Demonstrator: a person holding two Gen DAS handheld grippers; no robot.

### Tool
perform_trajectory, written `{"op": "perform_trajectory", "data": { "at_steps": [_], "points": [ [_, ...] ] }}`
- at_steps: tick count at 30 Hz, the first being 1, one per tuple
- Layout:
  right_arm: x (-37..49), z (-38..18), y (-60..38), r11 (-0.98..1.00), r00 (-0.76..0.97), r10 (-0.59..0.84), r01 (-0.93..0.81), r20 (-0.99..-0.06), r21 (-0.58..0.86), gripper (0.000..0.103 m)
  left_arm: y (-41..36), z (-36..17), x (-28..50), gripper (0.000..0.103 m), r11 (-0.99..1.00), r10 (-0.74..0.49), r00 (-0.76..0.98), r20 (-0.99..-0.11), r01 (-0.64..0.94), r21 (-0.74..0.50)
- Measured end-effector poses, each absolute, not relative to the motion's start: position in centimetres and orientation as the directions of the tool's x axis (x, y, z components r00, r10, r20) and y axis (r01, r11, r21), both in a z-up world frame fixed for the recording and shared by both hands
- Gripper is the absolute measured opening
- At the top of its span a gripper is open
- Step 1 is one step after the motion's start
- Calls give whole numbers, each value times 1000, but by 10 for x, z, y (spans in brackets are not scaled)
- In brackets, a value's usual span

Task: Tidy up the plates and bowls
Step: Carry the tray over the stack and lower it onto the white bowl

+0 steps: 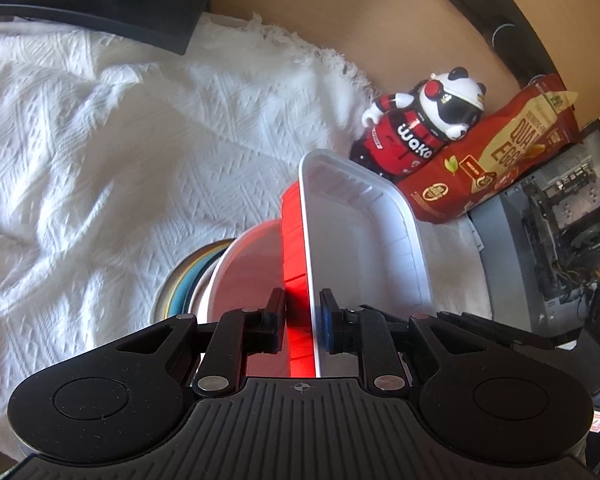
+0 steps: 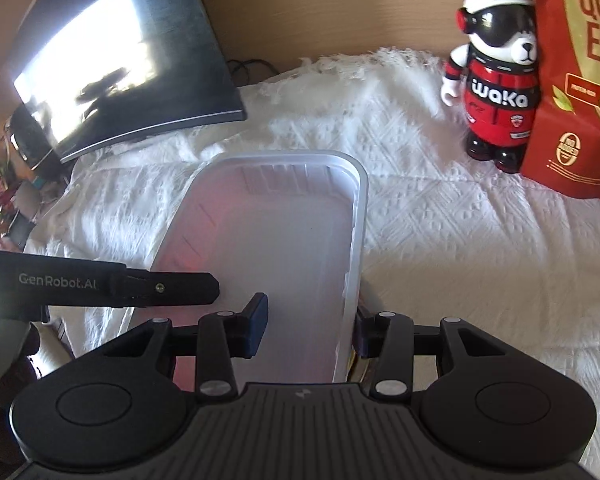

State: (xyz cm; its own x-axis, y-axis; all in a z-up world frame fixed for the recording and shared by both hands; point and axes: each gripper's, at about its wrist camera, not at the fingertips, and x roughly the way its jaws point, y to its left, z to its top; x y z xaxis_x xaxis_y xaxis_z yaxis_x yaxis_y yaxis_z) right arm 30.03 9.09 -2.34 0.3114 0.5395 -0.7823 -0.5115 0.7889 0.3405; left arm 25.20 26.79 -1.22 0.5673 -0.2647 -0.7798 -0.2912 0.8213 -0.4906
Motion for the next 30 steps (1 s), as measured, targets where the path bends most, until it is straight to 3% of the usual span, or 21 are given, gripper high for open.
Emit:
{"op": "perform_trajectory", "data": {
  "at_steps": [8,30],
  "points": [
    [287,-12,103,737,287,592,-570,-753,362,43,289,-10,236,18,828,-216,561,-799,-328,-454],
    [281,-15,105,734,268,585,-578,-766,358,43,287,-22,235,19,818,-242,546,-802,-329,-471]
  ]
}}
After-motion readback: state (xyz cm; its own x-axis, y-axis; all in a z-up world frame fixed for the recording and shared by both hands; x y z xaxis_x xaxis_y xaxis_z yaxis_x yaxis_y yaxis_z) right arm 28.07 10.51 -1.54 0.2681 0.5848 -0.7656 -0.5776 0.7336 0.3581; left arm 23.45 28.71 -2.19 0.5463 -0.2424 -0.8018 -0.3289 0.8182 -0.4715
